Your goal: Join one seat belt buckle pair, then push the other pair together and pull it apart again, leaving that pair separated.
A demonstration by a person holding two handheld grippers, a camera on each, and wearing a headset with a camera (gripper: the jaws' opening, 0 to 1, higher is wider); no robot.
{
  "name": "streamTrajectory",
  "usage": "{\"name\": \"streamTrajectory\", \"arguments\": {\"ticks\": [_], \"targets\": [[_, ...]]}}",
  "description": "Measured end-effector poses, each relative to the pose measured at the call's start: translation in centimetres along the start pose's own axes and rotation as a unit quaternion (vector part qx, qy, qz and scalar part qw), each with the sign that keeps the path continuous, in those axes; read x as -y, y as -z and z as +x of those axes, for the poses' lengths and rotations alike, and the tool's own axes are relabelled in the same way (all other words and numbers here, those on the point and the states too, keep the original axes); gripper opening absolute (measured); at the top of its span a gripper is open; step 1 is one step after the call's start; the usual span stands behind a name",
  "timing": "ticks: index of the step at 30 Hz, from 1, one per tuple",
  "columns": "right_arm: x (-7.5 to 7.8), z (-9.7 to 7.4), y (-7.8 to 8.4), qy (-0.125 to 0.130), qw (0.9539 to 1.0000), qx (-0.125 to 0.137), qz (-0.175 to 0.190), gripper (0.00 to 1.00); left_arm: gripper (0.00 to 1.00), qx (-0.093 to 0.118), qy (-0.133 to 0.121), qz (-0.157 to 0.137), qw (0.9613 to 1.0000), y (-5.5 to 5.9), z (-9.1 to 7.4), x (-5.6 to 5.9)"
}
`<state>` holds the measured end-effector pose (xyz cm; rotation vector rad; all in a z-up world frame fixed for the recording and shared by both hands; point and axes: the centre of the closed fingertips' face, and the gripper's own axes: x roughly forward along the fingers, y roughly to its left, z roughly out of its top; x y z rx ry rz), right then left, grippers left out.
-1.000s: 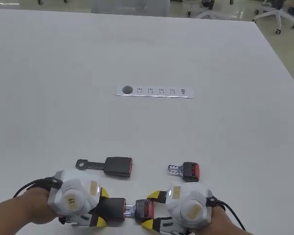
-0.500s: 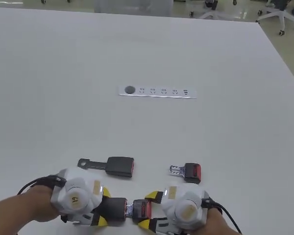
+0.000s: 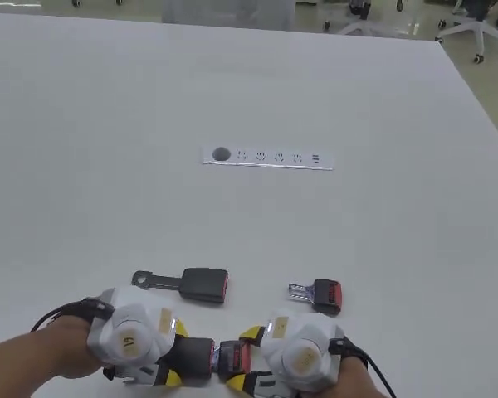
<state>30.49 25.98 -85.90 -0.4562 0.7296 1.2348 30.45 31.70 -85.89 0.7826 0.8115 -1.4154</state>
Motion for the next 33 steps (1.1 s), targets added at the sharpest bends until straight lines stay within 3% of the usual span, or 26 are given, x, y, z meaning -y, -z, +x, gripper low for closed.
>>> {"name": "streamTrajectory", "arguments": {"ticks": [14,33], "targets": [[0.10,0.01,-0.01,-0.009,0.9999,0.004,-0.013,0.35,0.34,-0.001,-0.001,-0.002,1.0000,0.05,-0.15,0.17],[0.19,-0.32,0.19,-0.056,0.9959,0.048,-0.052,0.34,0.34,0.045,0.004,0.008,0.9990,0.06,-0.28,0.12]]}}
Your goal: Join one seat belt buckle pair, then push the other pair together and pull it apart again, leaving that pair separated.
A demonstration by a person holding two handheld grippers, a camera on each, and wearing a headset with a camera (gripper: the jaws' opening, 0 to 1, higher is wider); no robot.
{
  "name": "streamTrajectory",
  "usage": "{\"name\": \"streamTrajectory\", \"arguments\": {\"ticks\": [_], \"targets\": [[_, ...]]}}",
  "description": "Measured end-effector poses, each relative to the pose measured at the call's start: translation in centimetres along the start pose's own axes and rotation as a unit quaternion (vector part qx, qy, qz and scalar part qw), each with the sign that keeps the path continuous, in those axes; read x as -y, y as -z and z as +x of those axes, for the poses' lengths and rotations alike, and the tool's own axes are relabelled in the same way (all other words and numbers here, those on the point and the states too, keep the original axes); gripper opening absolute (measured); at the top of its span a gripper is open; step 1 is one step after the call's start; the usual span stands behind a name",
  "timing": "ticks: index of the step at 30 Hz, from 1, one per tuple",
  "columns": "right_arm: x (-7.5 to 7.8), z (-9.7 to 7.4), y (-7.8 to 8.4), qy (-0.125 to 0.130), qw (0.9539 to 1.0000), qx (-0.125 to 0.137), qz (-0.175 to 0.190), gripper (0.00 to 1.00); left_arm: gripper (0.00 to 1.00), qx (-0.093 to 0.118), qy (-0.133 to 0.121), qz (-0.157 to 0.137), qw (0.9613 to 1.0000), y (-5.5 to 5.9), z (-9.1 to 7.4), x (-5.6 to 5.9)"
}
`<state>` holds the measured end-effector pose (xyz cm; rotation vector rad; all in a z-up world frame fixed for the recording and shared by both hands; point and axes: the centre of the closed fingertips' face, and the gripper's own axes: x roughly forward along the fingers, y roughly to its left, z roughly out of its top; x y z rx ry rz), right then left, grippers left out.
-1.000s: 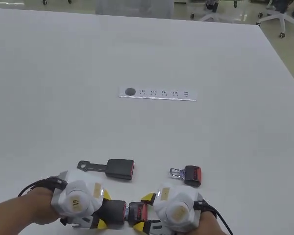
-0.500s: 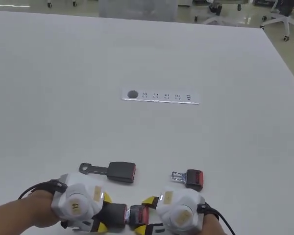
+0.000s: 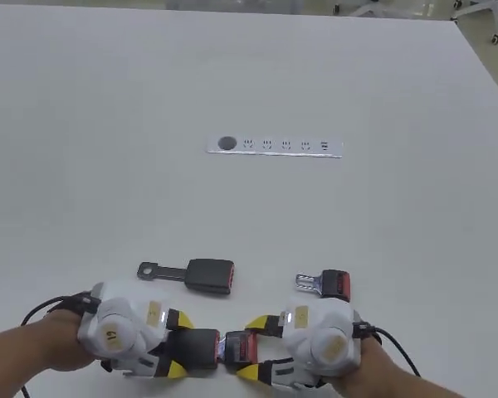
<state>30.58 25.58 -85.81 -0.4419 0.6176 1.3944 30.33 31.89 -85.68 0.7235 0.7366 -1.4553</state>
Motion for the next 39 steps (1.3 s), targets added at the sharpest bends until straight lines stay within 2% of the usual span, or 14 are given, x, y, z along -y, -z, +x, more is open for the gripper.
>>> {"name": "streamTrajectory", "arguments": {"ticks": [8,17,25,39], "targets": [[-0.10,-0.02,-0.06,-0.012,0.9996,0.026,-0.003,0.34,0.34,0.021,0.005,-0.001,0.9998,0.11,-0.03,0.03],[-0.23,0.00,-0.13,-0.016,0.9991,0.038,-0.011,0.34,0.34,0.035,0.009,-0.004,0.9993,0.16,0.00,0.04],[-0.25,-0.09,-0.14,-0.017,0.9987,0.046,-0.009,0.33,0.33,0.034,0.018,0.008,0.9992,0.17,0.02,0.10],[-0.26,-0.12,-0.05,-0.016,0.9985,0.053,-0.006,0.33,0.33,0.041,0.019,0.009,0.9990,0.32,-0.12,-0.03]]}}
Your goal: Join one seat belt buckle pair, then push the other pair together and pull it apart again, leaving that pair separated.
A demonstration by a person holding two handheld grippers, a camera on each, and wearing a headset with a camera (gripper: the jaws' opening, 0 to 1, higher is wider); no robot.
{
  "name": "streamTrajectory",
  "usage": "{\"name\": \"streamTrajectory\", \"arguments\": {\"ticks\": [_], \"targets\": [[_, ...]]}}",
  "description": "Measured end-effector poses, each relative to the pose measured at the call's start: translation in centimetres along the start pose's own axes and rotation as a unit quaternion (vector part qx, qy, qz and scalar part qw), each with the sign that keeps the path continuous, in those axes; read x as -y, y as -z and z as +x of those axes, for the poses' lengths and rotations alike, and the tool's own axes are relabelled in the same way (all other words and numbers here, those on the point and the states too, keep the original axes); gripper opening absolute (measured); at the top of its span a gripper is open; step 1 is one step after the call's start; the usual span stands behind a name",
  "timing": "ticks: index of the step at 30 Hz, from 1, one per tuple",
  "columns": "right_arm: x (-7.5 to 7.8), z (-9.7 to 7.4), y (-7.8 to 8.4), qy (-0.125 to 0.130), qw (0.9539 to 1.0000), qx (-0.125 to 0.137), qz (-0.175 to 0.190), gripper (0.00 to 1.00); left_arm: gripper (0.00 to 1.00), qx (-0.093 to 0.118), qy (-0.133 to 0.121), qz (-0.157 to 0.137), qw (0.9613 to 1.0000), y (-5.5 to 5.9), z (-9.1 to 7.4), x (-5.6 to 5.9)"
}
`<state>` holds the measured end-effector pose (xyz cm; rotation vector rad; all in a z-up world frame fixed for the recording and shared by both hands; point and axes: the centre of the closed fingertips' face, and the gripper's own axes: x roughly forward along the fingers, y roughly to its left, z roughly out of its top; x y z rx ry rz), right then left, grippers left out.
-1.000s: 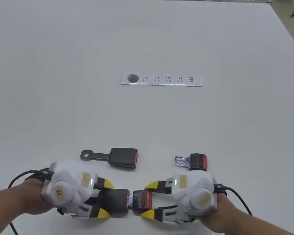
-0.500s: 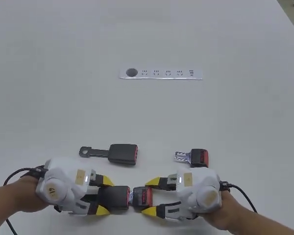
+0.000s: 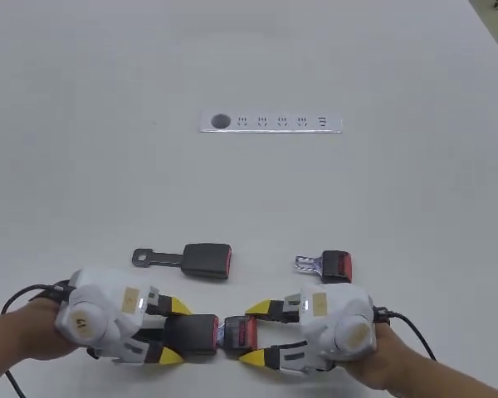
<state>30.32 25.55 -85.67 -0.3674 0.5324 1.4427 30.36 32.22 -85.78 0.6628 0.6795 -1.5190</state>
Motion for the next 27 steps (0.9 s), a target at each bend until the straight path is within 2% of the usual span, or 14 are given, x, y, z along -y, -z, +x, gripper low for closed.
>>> {"name": "streamTrajectory", "arguments": {"ticks": [27], "targets": [[0.01,-0.07,-0.09,0.000,1.0000,0.005,0.008,0.33,0.32,-0.005,0.007,0.007,0.9999,0.22,-0.25,-0.10]]}}
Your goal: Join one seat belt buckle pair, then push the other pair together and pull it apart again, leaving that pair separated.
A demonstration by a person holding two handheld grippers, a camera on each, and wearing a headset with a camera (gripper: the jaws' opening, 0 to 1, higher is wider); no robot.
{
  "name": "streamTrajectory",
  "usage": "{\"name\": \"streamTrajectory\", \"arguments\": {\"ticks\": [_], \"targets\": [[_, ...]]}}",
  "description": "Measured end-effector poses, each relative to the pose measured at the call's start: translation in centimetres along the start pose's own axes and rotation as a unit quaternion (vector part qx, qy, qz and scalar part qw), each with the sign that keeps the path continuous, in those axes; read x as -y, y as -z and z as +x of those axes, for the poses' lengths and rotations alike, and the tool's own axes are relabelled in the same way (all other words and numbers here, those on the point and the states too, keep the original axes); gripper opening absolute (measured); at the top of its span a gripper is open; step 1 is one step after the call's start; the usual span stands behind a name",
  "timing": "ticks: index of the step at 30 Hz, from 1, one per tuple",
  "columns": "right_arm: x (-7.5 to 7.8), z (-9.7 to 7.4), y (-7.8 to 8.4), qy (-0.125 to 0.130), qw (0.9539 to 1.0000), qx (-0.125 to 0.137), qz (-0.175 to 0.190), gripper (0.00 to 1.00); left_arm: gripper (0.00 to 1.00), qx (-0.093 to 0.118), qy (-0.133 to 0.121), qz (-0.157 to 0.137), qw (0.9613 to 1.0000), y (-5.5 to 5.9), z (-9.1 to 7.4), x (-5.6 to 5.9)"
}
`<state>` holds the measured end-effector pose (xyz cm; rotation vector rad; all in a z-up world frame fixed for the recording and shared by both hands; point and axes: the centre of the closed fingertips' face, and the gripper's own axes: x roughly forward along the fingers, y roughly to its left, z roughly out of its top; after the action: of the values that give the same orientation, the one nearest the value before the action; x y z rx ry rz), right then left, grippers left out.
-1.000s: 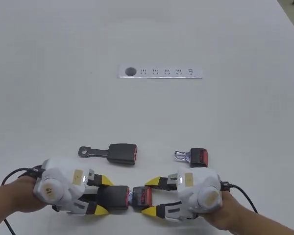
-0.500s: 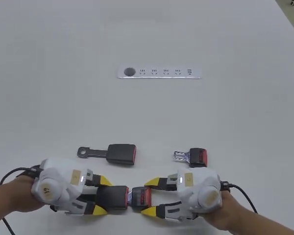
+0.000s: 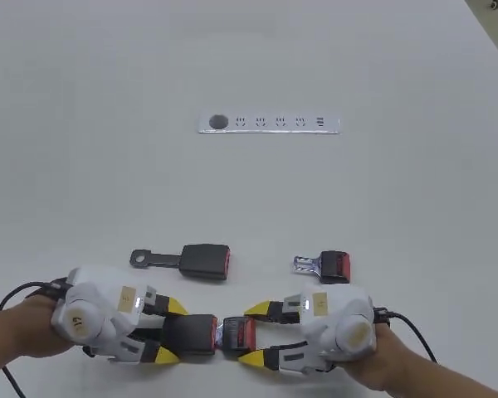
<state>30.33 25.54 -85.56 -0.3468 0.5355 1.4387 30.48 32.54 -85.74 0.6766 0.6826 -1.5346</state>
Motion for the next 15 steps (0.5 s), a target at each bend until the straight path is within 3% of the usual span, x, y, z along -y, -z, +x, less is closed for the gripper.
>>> {"name": "streamTrajectory", "arguments": {"ticks": [15], "targets": [[0.01,-0.03,-0.09,0.002,1.0000,-0.002,0.001,0.32,0.32,-0.006,0.003,0.004,1.0000,0.16,-0.07,-0.11]]}}
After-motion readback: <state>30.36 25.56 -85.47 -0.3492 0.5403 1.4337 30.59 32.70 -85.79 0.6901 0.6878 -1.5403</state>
